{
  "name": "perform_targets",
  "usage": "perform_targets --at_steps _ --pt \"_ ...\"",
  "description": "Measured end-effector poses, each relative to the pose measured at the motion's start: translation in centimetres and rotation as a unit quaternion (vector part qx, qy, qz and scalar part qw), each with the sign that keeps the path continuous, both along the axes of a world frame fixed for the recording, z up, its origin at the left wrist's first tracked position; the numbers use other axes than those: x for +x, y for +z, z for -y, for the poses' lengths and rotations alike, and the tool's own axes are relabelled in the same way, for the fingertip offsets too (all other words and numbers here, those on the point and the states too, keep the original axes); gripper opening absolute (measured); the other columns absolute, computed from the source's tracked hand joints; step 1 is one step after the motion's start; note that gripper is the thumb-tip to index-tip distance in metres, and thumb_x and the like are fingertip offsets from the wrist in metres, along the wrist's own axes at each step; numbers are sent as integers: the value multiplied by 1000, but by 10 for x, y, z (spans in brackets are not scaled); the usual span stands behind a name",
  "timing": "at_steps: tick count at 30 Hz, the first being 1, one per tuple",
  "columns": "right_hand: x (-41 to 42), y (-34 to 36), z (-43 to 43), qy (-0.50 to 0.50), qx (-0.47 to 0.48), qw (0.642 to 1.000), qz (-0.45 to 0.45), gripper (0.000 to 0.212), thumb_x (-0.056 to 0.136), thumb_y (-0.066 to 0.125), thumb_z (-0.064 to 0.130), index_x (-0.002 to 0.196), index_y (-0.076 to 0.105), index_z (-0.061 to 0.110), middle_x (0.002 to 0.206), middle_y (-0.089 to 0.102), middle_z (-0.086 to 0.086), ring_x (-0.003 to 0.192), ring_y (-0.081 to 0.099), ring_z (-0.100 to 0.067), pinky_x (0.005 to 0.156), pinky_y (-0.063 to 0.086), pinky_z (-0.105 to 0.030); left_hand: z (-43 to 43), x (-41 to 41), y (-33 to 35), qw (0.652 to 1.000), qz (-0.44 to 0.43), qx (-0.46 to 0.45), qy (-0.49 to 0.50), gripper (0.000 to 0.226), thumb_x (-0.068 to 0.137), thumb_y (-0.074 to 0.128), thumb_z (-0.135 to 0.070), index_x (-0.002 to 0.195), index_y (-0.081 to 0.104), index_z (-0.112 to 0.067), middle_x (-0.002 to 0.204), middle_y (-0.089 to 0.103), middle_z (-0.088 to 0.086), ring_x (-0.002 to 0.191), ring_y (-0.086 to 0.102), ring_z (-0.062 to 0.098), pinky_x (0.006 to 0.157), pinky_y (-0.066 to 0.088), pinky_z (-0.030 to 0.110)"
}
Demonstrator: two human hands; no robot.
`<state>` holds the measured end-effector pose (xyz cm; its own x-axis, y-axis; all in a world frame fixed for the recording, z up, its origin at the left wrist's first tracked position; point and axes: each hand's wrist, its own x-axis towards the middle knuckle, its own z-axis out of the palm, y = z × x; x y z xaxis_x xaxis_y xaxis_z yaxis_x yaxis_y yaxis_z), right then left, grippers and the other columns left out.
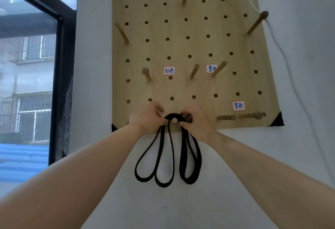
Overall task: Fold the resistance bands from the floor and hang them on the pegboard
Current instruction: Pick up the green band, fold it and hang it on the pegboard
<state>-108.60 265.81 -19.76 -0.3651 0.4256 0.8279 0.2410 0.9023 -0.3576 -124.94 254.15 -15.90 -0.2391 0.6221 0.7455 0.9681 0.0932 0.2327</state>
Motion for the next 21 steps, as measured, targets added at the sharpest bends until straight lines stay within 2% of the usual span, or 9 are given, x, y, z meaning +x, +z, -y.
perform_targets --at_steps 4,7,9,11,12,15,19,21 --pt "9 -10 5 -9 36 999 16 36 84 76 13 117 65 22 107 66 9 96 61 -10 87 53 -30 18 5 -9 997 -69 -13 -43 40 81 79 -41 117 63 -33 105 67 -16 98 64 9 77 52 27" --pt "23 -14 17 -17 36 999 19 42 83 77 15 123 64 22 111 65 7 101 59 -11 92 52 -33 37 12 -23 988 -146 17 -37 39 83 77 -39 119 64 -32 113 69 -15 102 66 11 90 54 41" --pt "35 -18 30 -19 33 999 34 40 86 75 15 124 64 20 113 63 5 100 57 -12 90 51 -28 51 16 -35 987 -144 42 -54 38 82 77 -36 118 66 -31 115 71 -13 105 67 12 93 53 43" --pt "49 -26 49 -8 7 999 38 29 88 73 15 116 68 19 109 64 7 94 58 -9 80 47 -16 68 21 -51 984 -136 74 -84 32 82 77 -32 114 69 -29 112 72 -15 106 67 10 97 50 42" --pt "56 -33 60 2 -5 999 39 21 89 72 15 109 71 19 104 66 9 91 60 -8 78 46 -14 78 25 -60 982 -140 85 -97 28 83 77 -31 111 71 -29 110 72 -16 105 66 7 98 48 41" --pt "79 -65 92 27 -11 996 81 8 88 73 16 94 74 22 89 69 11 83 65 -7 76 54 -22 107 36 -96 977 -152 98 -115 20 83 78 -29 102 73 -30 101 71 -19 96 62 -1 97 45 38" --pt "105 -131 126 63 -62 973 213 5 87 75 22 91 75 19 85 71 6 77 66 -7 73 56 -22 141 48 -164 980 -81 -19 -182 12 84 77 -24 95 75 -26 88 72 -19 87 67 -2 81 49 15" --pt "112 -174 137 71 -89 957 268 5 86 75 23 91 75 22 85 71 7 76 65 -6 73 55 -22 152 52 -208 977 -53 -102 -179 11 85 75 -29 95 74 -32 84 72 -20 86 67 -4 78 50 18"
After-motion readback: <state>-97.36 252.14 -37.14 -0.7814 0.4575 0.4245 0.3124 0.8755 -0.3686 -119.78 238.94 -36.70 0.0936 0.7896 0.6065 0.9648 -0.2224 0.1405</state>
